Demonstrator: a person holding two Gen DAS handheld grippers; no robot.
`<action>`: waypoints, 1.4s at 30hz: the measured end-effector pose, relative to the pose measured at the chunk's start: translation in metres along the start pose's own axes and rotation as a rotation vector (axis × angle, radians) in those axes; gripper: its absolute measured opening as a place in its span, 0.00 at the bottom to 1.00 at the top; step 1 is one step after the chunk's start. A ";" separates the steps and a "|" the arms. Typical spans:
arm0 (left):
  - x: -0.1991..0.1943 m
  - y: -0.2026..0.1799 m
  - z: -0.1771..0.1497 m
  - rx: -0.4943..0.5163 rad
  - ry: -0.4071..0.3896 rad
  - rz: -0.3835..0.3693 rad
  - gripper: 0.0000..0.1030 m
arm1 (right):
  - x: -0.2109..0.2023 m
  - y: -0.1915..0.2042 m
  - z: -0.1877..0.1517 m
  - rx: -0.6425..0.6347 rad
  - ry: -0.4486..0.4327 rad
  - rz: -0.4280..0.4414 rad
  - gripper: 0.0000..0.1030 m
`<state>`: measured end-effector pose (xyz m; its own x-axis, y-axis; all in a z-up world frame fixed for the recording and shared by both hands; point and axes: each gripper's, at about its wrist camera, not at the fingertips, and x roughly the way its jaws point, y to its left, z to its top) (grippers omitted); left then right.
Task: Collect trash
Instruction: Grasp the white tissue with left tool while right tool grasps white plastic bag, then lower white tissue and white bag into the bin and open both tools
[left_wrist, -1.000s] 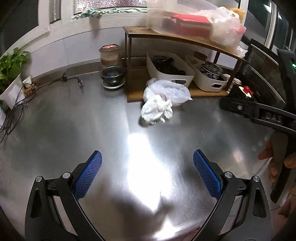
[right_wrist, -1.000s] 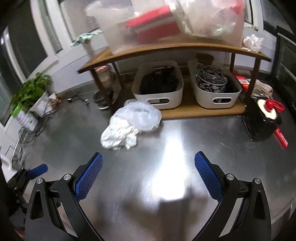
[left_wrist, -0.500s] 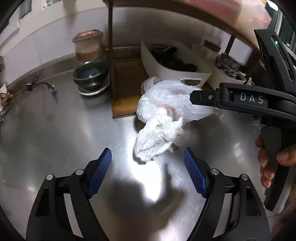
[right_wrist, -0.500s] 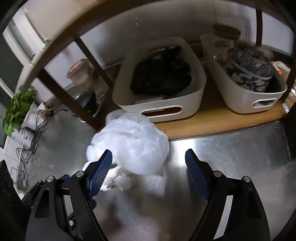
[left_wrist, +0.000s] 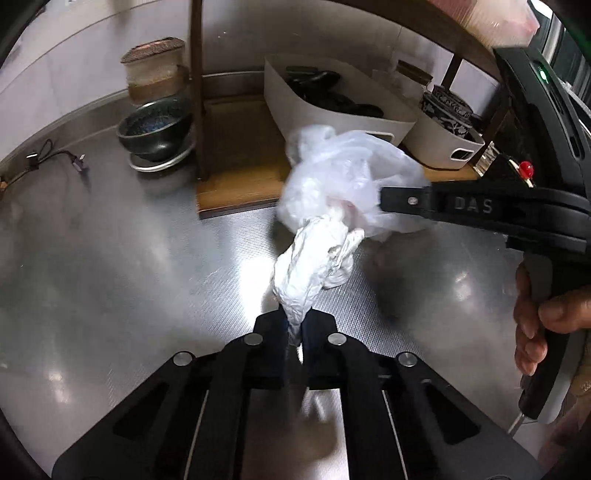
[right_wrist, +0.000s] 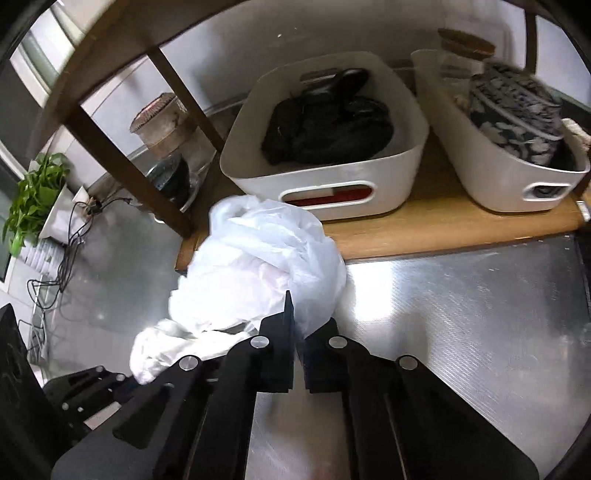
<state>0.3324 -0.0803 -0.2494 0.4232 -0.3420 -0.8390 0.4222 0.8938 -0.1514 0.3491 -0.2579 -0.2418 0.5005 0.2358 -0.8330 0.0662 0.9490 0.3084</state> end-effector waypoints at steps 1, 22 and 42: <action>-0.005 0.000 -0.002 0.000 -0.005 0.000 0.03 | -0.005 -0.001 -0.003 -0.001 -0.007 -0.005 0.04; -0.142 -0.026 -0.103 -0.011 -0.084 0.058 0.03 | -0.167 0.037 -0.116 -0.127 -0.159 -0.017 0.03; -0.193 -0.054 -0.247 -0.061 -0.024 0.014 0.03 | -0.219 0.037 -0.276 -0.105 -0.003 0.095 0.04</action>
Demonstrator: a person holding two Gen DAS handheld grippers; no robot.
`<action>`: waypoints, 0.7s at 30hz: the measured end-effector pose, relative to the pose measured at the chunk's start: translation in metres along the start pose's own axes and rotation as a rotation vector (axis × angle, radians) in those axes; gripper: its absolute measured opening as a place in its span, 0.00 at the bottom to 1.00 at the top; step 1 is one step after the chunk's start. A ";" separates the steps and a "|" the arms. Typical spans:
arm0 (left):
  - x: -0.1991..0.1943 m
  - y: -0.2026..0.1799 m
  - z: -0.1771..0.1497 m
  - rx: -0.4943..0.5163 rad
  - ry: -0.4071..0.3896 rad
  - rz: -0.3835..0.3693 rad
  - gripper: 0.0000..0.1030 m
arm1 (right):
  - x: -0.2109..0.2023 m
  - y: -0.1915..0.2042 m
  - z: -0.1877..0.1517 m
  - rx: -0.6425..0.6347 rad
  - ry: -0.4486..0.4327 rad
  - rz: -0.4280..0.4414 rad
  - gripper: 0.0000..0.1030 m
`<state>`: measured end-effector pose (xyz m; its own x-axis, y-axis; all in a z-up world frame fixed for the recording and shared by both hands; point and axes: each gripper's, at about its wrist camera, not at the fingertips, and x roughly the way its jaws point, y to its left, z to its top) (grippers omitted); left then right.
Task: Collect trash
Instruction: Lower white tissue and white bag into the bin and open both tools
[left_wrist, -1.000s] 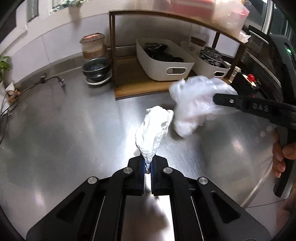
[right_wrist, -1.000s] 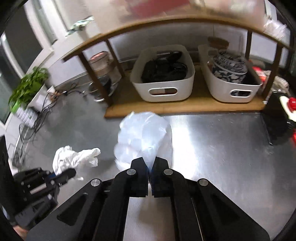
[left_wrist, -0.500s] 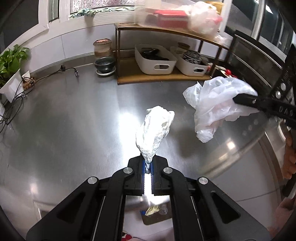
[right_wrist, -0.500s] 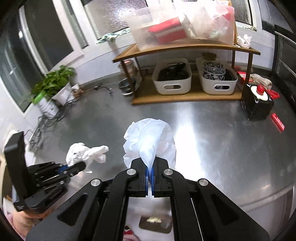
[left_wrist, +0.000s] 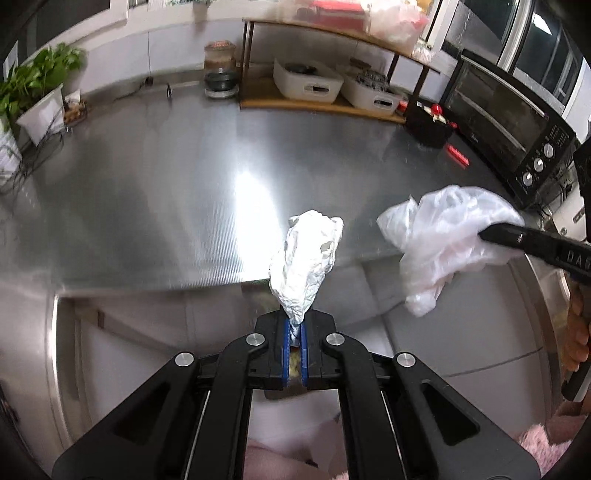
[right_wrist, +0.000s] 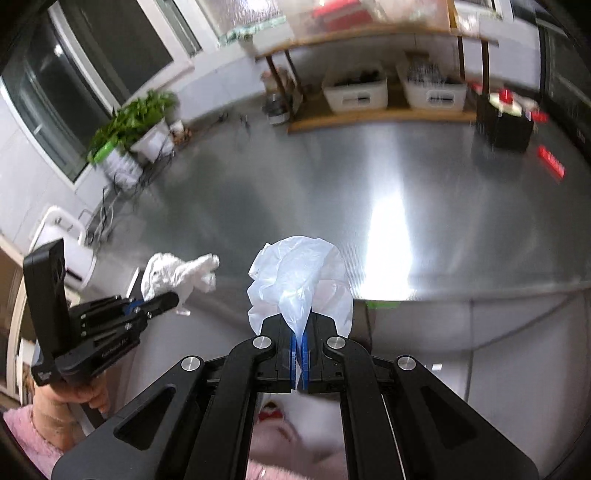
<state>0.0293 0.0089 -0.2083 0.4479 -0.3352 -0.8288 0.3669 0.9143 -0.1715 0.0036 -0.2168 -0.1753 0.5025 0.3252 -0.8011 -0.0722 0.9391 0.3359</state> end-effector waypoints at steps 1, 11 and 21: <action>0.003 -0.001 -0.006 -0.002 0.015 -0.004 0.03 | 0.005 0.000 -0.008 0.003 0.022 0.001 0.04; 0.089 0.001 -0.075 -0.066 0.254 -0.070 0.03 | 0.092 -0.012 -0.079 0.044 0.228 -0.103 0.04; 0.184 0.012 -0.121 -0.112 0.410 -0.082 0.03 | 0.182 -0.046 -0.119 0.156 0.355 -0.146 0.04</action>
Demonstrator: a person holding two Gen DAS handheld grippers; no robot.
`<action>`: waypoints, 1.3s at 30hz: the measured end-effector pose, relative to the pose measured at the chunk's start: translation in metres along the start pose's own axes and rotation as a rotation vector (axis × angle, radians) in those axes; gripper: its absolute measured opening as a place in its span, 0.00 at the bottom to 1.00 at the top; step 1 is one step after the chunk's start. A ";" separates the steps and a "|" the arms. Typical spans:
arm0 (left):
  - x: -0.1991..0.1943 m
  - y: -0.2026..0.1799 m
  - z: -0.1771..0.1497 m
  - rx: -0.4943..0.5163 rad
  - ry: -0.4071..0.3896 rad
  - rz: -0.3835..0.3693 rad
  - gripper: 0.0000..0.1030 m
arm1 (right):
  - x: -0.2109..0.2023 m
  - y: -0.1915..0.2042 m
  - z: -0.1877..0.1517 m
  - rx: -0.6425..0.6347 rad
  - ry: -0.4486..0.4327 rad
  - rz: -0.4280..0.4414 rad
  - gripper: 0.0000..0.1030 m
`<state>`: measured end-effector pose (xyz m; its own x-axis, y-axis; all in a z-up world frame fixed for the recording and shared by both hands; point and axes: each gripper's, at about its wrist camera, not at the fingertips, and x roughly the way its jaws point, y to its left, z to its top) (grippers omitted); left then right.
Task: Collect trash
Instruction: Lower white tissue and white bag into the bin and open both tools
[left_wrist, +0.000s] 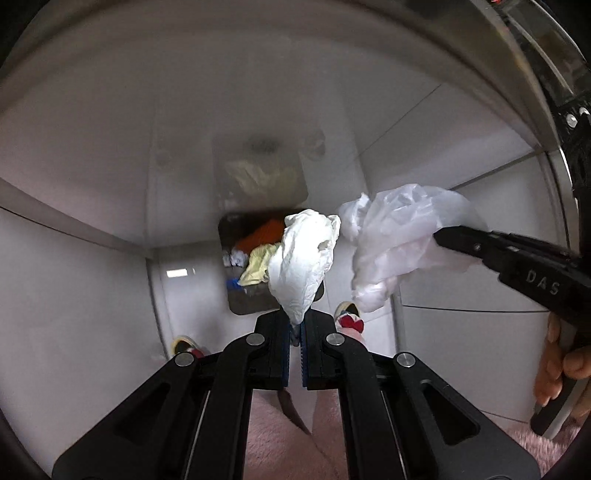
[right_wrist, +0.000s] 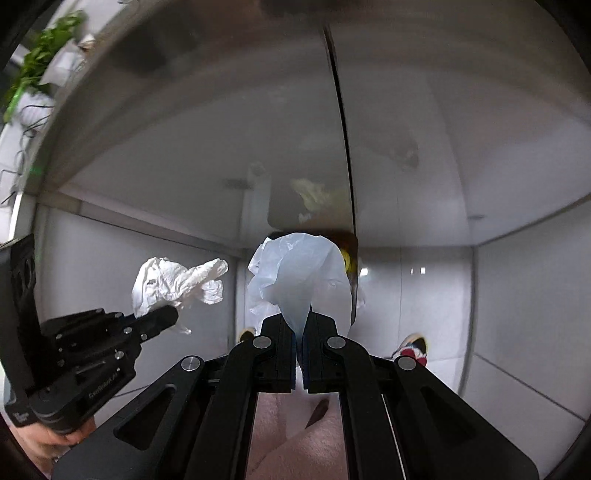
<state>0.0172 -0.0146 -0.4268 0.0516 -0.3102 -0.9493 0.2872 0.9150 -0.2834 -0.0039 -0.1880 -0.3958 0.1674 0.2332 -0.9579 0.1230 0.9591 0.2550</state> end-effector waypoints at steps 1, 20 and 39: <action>0.007 0.002 0.001 -0.005 0.009 -0.001 0.03 | 0.009 -0.001 0.002 0.008 0.014 -0.003 0.04; 0.095 0.017 0.014 0.017 0.120 0.000 0.05 | 0.095 -0.011 0.025 0.125 0.130 0.035 0.07; 0.010 -0.001 0.024 0.045 -0.040 0.052 0.84 | 0.021 -0.012 0.035 0.107 -0.074 -0.020 0.90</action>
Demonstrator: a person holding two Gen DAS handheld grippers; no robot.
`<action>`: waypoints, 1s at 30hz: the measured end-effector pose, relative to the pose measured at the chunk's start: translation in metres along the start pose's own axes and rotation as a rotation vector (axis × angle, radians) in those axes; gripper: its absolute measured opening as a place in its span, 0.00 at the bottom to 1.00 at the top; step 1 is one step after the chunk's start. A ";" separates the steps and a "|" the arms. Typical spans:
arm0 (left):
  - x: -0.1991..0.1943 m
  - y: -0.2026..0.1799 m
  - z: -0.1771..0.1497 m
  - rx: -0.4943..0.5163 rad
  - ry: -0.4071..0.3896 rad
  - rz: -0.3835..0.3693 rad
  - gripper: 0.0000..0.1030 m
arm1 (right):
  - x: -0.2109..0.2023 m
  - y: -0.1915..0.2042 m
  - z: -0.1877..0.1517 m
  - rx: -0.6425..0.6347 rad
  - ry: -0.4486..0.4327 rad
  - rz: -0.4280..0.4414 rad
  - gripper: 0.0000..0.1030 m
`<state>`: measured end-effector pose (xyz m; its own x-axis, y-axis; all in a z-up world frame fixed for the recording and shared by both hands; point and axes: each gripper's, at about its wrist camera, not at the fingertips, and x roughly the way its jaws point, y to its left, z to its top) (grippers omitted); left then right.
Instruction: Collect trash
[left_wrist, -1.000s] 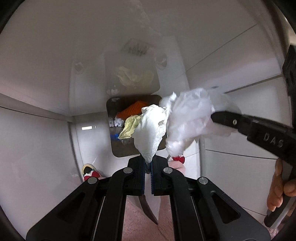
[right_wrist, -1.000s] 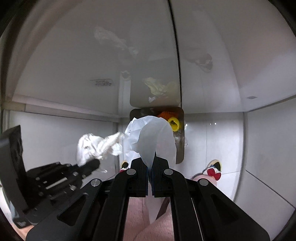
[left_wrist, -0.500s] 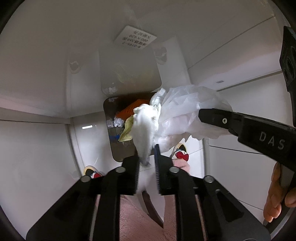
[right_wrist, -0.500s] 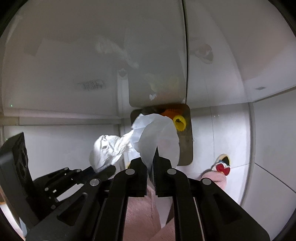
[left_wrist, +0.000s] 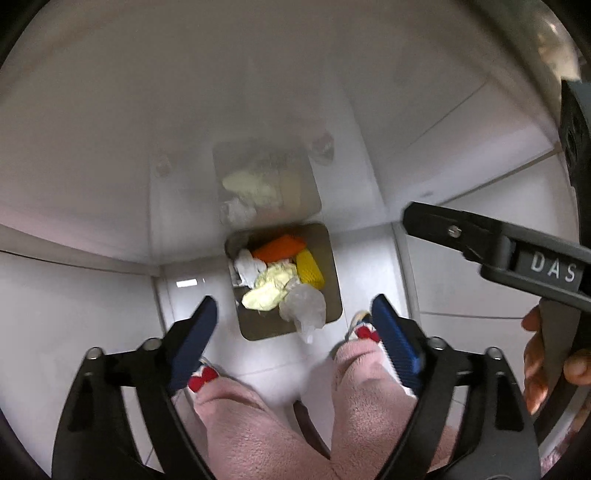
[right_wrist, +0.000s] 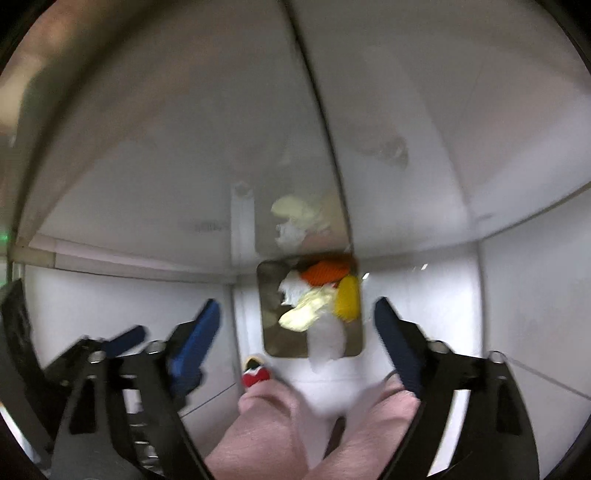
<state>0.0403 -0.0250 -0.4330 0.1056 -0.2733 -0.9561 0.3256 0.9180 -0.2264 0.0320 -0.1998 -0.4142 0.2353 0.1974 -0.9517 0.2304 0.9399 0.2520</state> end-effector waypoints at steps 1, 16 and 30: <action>-0.014 0.000 0.001 -0.002 -0.023 0.006 0.89 | -0.010 0.000 0.001 -0.008 -0.015 -0.008 0.94; -0.181 -0.010 0.011 -0.031 -0.299 0.078 0.92 | -0.168 0.017 0.014 -0.083 -0.292 -0.038 0.97; -0.305 -0.031 0.005 -0.001 -0.523 0.154 0.92 | -0.291 0.028 0.008 -0.132 -0.567 -0.112 0.97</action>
<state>0.0025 0.0285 -0.1331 0.6053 -0.2413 -0.7585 0.2680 0.9591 -0.0913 -0.0225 -0.2327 -0.1282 0.6927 -0.0504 -0.7194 0.1717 0.9804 0.0967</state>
